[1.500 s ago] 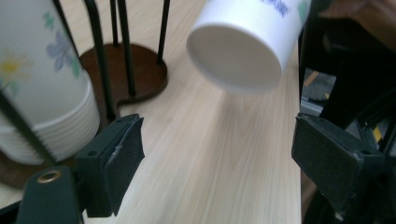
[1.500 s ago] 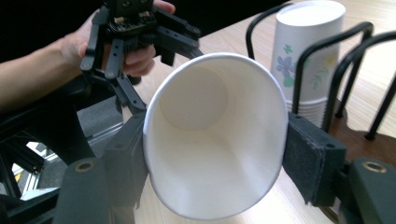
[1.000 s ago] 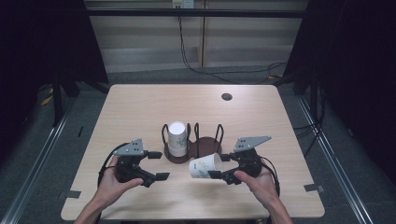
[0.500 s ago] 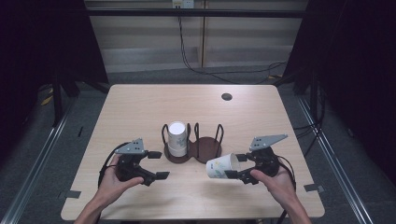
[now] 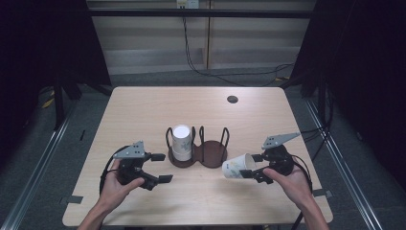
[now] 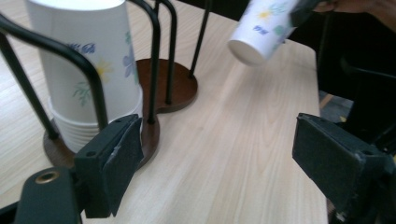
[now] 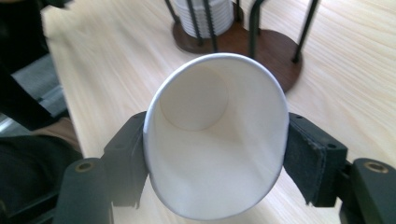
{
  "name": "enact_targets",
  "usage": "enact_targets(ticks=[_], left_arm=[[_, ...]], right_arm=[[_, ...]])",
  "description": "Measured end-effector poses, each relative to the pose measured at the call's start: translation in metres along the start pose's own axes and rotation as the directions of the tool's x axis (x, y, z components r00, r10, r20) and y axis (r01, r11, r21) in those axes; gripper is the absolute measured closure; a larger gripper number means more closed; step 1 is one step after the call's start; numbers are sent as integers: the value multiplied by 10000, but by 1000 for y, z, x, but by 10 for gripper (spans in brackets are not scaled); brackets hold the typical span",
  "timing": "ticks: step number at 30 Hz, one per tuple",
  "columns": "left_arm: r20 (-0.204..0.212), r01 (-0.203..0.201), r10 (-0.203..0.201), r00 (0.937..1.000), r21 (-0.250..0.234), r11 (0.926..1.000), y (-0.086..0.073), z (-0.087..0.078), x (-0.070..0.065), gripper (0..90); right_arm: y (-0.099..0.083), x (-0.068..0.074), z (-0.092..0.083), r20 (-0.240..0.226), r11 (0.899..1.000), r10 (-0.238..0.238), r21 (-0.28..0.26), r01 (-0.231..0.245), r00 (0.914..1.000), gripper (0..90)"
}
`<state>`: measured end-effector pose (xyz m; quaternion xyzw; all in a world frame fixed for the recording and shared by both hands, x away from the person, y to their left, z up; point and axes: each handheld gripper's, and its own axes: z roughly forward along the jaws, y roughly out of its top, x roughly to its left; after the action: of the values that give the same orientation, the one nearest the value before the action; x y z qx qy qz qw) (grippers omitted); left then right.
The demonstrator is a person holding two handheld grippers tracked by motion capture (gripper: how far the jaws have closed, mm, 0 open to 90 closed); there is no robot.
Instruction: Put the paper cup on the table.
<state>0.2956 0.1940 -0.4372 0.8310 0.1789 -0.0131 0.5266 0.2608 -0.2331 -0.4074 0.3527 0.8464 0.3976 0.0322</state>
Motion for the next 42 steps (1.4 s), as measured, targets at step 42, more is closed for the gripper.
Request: enact_targets(ticks=[42], left_arm=[[184,-342,334,9993,438,9985,-6,3,0,158]], right_arm=[[45,-63,7,2190,9752,1080,1663,-1461,9697,294]])
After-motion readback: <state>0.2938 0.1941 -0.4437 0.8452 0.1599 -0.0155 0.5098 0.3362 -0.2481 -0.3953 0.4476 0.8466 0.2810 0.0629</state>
